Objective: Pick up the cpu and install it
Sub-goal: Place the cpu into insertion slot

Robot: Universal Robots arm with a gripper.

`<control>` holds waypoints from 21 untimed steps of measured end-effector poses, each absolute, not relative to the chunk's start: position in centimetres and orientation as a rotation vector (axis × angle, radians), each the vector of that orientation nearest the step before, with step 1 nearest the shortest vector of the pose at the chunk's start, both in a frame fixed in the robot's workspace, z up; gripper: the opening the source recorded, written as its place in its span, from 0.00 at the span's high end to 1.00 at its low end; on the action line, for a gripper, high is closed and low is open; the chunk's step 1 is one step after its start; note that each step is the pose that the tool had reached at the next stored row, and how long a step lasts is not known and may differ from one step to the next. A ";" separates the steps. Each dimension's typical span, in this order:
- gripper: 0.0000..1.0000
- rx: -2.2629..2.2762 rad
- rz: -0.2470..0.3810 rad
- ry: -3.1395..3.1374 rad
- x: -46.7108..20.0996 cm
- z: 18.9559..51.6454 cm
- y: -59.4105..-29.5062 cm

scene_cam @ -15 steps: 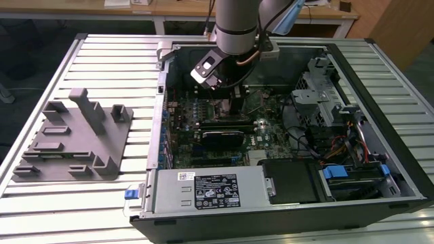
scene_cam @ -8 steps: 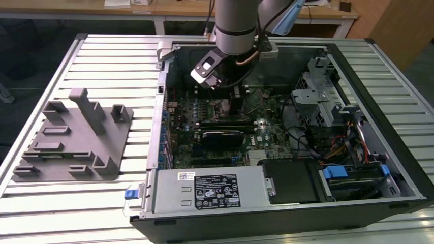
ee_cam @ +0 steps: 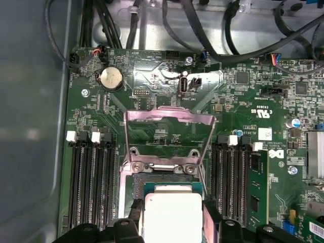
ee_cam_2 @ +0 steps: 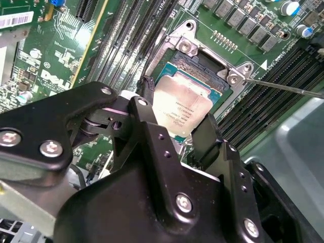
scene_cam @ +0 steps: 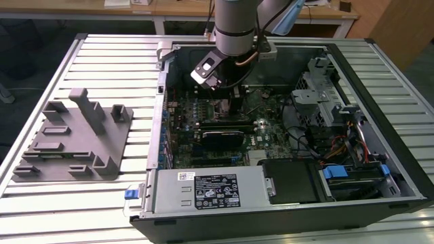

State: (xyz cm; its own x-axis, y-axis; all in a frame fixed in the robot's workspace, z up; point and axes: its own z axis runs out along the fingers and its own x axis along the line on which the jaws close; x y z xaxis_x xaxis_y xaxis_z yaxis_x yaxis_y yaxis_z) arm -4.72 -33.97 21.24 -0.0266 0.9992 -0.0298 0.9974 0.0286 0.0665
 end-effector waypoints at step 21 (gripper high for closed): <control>0.46 2.123 0.042 2.223 -5.1 20.3 -33.6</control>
State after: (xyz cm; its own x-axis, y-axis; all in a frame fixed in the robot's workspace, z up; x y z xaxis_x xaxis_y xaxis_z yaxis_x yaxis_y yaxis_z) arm -5.09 -33.57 20.26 -0.0450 0.9985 -0.0300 0.9967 0.0469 0.0665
